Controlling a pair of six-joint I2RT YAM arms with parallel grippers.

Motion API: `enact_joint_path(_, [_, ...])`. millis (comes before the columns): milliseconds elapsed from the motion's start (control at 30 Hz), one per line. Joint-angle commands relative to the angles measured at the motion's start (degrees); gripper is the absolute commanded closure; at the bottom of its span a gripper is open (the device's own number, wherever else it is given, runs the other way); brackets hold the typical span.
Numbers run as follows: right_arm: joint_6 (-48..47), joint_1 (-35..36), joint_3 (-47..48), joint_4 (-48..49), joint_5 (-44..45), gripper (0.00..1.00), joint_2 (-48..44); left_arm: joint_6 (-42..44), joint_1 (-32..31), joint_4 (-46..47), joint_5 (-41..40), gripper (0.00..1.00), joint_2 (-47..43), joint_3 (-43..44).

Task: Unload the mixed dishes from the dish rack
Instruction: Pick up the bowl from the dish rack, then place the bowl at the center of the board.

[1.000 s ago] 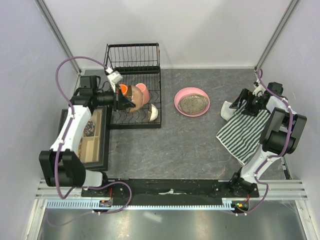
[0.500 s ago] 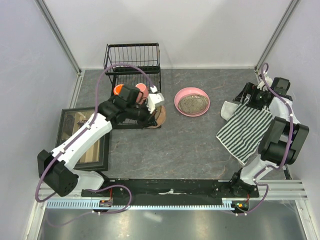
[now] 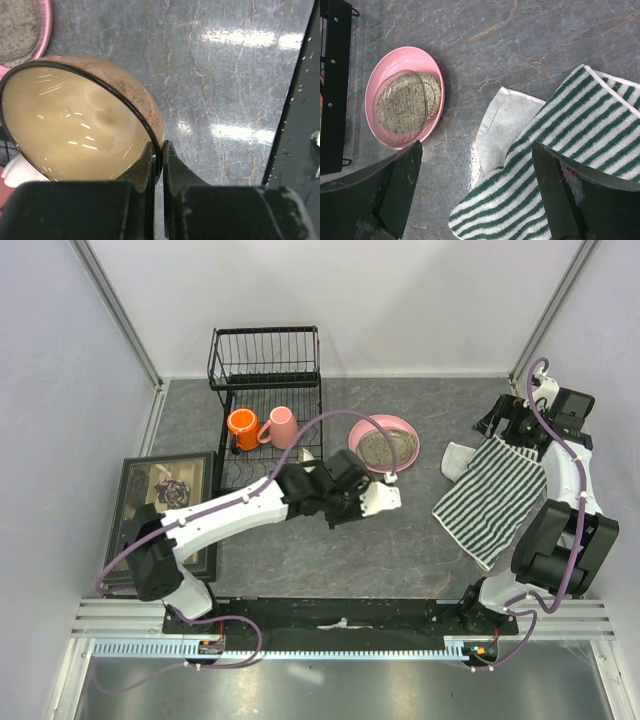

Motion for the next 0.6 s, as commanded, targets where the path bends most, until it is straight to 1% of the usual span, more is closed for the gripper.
enact_joint_path(0, [-0.29, 0.63, -0.5, 1.65, 0.25, 0.02, -0.93, 5.88, -4.62, 4.3, -8.76, 0.98, 2.72, 5.97])
enact_joint_path(167, [-0.46, 0.98, -0.5, 1.56, 0.33, 0.02, -0.84, 7.9, -8.75, 5.88, -12.1, 0.98, 8.25, 8.26])
enact_joint_path(333, [-0.55, 1.07, -0.49, 1.56, 0.25, 0.02, -0.49, 8.43, -10.43, 6.49, -11.93, 0.98, 12.74, 10.37])
enact_joint_path(567, [-0.73, 1.42, -0.32, 1.39, -0.1, 0.02, 0.12, 9.4, -12.28, 8.87, -12.63, 0.98, 17.4, 10.64])
